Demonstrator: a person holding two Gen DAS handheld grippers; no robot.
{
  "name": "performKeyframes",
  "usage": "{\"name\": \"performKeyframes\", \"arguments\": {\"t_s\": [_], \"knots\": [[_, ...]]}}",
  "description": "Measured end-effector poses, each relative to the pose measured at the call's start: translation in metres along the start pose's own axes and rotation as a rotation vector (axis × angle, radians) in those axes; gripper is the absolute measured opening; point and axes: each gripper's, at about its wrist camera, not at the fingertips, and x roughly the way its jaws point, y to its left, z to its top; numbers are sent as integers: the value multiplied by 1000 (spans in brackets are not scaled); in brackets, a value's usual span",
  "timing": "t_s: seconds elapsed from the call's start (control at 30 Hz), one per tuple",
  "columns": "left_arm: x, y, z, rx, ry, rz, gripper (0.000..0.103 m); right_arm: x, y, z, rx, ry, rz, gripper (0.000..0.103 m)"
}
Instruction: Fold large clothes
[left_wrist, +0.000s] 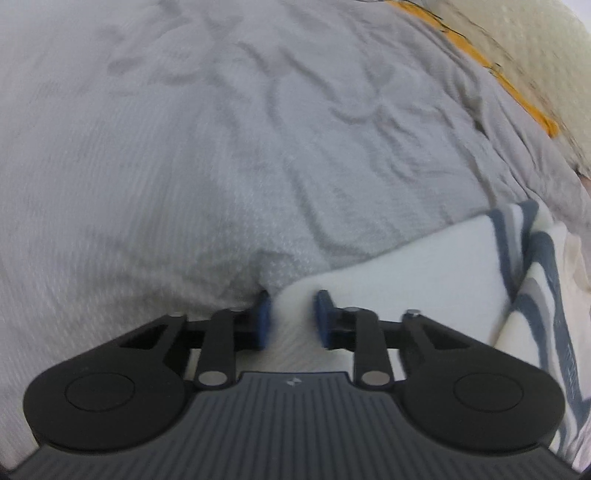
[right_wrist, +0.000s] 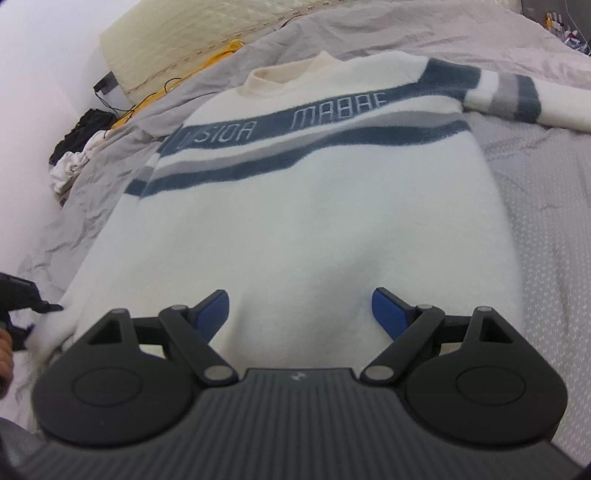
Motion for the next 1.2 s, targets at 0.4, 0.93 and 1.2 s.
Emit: {"name": "performKeyframes", "arguments": {"t_s": [0.4, 0.93, 1.2], "knots": [[-90, -56, 114, 238, -281, -96, 8, 13, 1, 20, 23, -60, 46, 87], [-21, -143, 338, 268, -645, 304, 0, 55, 0, 41, -61, -94, -13, 87], [55, -120, 313, 264, -458, 224, 0, 70, 4, 42, -108, -101, -49, 87]]}}
